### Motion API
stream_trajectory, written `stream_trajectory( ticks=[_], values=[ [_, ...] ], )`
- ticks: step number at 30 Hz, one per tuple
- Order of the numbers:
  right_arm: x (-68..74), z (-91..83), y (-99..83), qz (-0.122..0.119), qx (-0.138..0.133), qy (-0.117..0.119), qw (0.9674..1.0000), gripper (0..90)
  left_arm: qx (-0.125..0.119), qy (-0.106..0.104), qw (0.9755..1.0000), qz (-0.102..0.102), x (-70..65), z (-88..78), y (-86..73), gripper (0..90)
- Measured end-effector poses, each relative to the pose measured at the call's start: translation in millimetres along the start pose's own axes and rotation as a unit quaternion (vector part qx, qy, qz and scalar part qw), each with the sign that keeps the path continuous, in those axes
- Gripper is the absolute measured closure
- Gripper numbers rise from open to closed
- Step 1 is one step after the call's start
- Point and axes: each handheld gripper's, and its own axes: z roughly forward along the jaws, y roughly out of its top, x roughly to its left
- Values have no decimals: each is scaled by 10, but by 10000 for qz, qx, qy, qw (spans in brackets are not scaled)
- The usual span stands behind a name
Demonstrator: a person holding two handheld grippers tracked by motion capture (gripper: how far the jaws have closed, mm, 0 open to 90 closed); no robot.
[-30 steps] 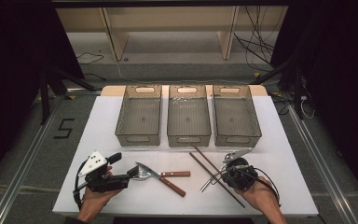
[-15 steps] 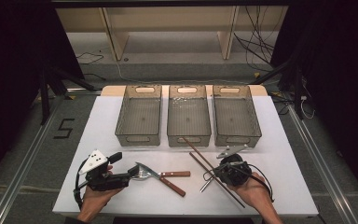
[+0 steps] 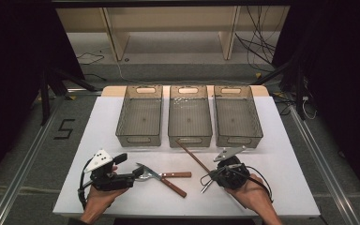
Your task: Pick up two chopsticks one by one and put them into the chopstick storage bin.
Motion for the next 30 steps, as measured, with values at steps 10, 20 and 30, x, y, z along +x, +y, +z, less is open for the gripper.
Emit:
stream_trajectory(
  ticks=[10,20,30],
  values=[
    [71,-55,191,-53,-449,49,9990,859,262,-236,9989,-294,-142,211,210,142],
    [175,0,332,-112,-823,89,9965,859,466,-445,9946,-809,-201,434,372,150],
    [256,58,365,-132,-1026,50,9946,859,632,-619,9852,-1466,-215,640,469,159]
  ],
)
